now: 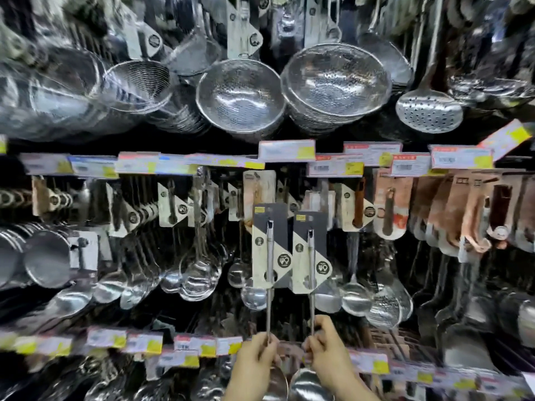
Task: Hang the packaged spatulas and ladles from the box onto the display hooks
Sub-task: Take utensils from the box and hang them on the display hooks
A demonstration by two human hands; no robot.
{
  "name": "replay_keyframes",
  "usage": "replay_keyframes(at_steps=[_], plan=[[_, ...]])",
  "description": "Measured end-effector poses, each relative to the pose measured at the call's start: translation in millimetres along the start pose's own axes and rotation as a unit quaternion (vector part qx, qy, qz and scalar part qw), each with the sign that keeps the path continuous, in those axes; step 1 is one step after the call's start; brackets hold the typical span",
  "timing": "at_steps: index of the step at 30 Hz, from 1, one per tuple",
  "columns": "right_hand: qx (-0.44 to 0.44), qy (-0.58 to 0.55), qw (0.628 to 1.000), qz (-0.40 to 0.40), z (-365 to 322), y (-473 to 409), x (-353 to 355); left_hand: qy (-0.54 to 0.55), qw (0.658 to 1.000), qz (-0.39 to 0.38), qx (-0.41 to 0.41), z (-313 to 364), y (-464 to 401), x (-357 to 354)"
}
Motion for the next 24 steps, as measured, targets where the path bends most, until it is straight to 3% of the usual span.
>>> replay_keyframes(at_steps=[9, 14, 24], plan=[[0.021, 0.02, 0.999, -0.036, -73.2, 2.6, -82.9, 0.018, 0.996, 0.081, -0.022, -9.4, -15.8, 108.0], [0.037, -0.055, 0.997, -0.049, -123.1, -9.3, -96.3, -0.014, 0.997, 0.066, -0.039, -5.5, -17.4, 146.8], [0.002, -0.065, 0.997, -0.048, -152.8, -38.0, -105.2, -0.014, 0.998, 0.05, -0.033, 1.3, -18.6, 168.7]])
Point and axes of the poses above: each hand's wrist, its own y-axis away from the middle knuckle, its own x-axis out of the back of the hand, z = x × y, the point moved 2 cm from there along -y, towards the middle knuckle, and after that the axes turned 11 degrees about y, right-handed, at the moved point
